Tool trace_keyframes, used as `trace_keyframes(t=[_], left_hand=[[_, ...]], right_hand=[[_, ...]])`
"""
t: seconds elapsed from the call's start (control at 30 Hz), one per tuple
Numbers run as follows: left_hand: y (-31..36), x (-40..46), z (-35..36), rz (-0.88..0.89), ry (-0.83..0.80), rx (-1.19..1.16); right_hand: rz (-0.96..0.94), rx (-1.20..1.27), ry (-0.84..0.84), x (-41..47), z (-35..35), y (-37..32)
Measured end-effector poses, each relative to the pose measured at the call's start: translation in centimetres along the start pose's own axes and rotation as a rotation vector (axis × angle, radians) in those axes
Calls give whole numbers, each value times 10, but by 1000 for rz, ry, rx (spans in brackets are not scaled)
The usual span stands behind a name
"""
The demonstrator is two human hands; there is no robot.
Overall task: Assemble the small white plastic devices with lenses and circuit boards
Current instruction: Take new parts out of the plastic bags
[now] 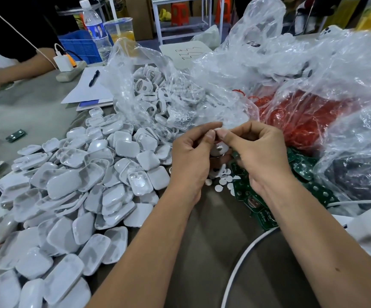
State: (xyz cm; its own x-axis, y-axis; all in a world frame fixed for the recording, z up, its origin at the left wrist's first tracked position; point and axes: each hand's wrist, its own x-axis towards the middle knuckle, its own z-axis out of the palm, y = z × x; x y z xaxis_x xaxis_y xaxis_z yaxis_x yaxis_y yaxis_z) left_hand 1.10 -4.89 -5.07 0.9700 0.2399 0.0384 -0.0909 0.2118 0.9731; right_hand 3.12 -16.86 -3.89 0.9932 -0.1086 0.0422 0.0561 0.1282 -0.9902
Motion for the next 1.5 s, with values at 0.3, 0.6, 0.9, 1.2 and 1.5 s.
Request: trace_keyframes(t=[0.3, 0.6, 0.9, 1.2, 1.5], left_hand=[[7, 1, -12, -14, -158, -115], [6, 4, -7, -3, -159, -171], [6, 8, -8, 84, -116, -148], [-1, 5, -5, 7, -4, 57], [6, 18, -13, 41, 94, 106]], right_hand=[[168, 95, -137, 0, -3, -7], [-44, 41, -56, 1, -2, 0], [-35, 60, -87, -1, 0, -5], [-165, -226, -25, 1, -3, 3], [-310, -785, -531, -8, -11, -27]])
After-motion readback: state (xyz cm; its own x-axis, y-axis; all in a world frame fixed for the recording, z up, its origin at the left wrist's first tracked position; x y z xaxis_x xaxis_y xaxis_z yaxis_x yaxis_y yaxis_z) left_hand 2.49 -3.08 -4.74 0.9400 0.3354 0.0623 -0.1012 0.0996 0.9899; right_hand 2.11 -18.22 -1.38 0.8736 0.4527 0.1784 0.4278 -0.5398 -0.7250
